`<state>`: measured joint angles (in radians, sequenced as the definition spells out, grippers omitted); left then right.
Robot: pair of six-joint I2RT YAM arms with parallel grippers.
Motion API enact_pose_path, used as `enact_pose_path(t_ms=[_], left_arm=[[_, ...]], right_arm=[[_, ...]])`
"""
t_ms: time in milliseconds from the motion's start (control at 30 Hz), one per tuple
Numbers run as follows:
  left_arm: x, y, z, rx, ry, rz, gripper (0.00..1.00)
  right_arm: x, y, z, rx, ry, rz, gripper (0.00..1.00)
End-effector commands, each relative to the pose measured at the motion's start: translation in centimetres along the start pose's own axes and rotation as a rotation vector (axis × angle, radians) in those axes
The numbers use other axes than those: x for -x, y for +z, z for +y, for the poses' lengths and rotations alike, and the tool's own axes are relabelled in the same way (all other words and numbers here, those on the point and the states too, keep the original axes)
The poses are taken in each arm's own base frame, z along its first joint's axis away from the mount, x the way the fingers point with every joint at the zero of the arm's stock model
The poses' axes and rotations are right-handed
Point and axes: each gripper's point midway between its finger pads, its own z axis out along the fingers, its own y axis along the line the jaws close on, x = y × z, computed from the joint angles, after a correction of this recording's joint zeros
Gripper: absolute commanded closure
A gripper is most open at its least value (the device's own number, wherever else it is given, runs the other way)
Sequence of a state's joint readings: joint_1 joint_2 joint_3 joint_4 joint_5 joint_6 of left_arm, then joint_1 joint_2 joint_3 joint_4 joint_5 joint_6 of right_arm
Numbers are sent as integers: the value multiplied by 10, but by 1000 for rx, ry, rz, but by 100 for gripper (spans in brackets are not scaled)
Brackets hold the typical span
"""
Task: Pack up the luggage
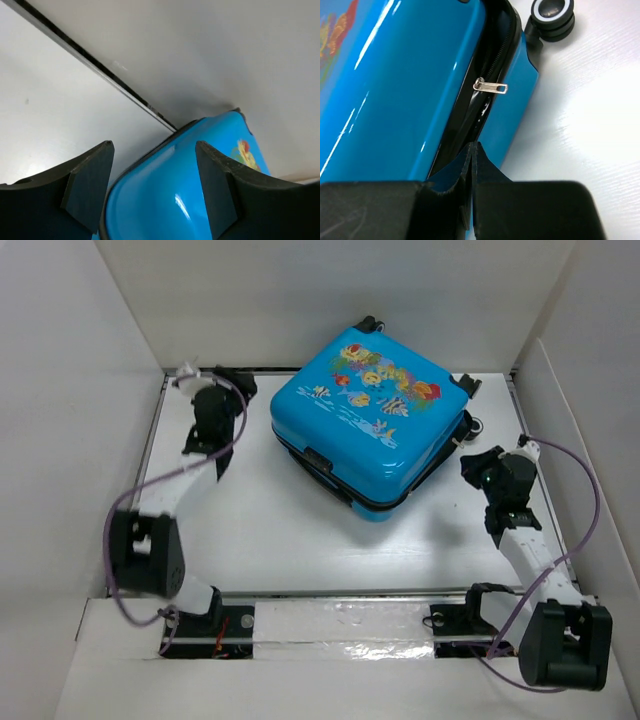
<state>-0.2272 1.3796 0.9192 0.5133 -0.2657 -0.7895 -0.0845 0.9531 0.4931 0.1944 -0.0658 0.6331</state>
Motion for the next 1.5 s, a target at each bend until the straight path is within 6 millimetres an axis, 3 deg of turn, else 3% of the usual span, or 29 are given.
enact_pose_path(t_ms=[0, 33, 67, 100, 133, 167, 200, 233, 267, 400, 433, 467, 600, 633, 667, 700, 733, 767, 833, 900, 933, 967, 1000, 1033, 1067, 1100, 1133, 1267, 1467], left_arm=[[-15, 61, -39, -147, -69, 217, 37], [-25, 78, -39, -142, -43, 254, 37], [-69, 102, -2, -44, -1, 366, 37], [-75, 116, 1, -39, 57, 391, 37], [-65, 133, -25, -94, 76, 391, 37], [-104, 146, 8, -27, 90, 494, 37], [-111, 154, 9, -36, 97, 515, 37], [-112, 162, -4, -80, 90, 533, 37], [-133, 168, 12, -62, 76, 575, 37], [-164, 181, 9, -168, 13, 639, 37], [-167, 182, -11, -249, 13, 660, 37], [-189, 182, -1, -253, 27, 709, 37], [-213, 165, -34, -373, 63, 761, 38], [-229, 150, -22, -367, 52, 806, 38], [-213, 141, -52, -453, 59, 751, 38], [-210, 133, -53, -456, 33, 743, 38], [-229, 113, -30, -409, 9, 783, 38], [-195, 104, -63, -511, 2, 682, 38], [-194, 80, -66, -516, -51, 655, 39], [-203, 50, -65, -523, -46, 658, 39], [-214, 38, -52, -485, -41, 669, 39], [-207, 28, -62, -514, -40, 645, 39], [-214, 15, -63, -520, -42, 654, 39], [-225, 1, -44, -477, -46, 671, 39], [-212, -6, -53, -508, -64, 637, 39], [-214, -15, -51, -507, -66, 639, 39], [-217, -21, -37, -467, -70, 637, 39], [-199, -15, -29, -433, -106, 642, 39], [-190, -6, -65, -474, -99, 634, 38]], right_arm=[[23, 10, 12, 52, 20, -71, 96], [19, 13, 7, 39, 27, -54, 96], [17, 18, 7, 37, 28, -37, 96], [16, 21, 8, 46, 22, -25, 96], [16, 23, 9, 48, 23, -22, 96], [16, 29, 8, 50, 25, -19, 96], [13, 33, 10, 50, 27, -10, 96], [12, 37, 8, 42, 30, -7, 96], [9, 40, 9, 39, 28, 3, 96], [-5, 60, 5, 31, 36, 44, 96], [-6, 65, 5, 32, 31, 53, 96], [-11, 68, 7, 37, 24, 73, 96], [-27, 80, 14, 45, 3, 120, 96], [-27, 81, 16, 51, -3, 123, 96], [-33, 84, 19, 61, -10, 141, 96], [-39, 85, 26, 84, -19, 161, 96], [-40, 87, 26, 90, -35, 169, 96], [-44, 90, 33, 108, -48, 188, 96], [-53, 91, 43, 154, -68, 231, 96], [-62, 91, 60, 226, -78, 262, 97], [-68, 89, 71, 264, -85, 274, 97], [-74, 88, 78, 291, -94, 296, 97], [-77, 90, 87, 322, -108, 324, 97], [-85, 88, 94, 348, -144, 352, 97], [-88, 87, 99, 365, -159, 370, 97], [-93, 85, 103, 374, -170, 391, 97], [-92, 83, 104, 382, -175, 389, 97], [-105, 69, 118, 438, -150, 424, 97], [-114, 43, 134, 459, 66, 391, 97]])
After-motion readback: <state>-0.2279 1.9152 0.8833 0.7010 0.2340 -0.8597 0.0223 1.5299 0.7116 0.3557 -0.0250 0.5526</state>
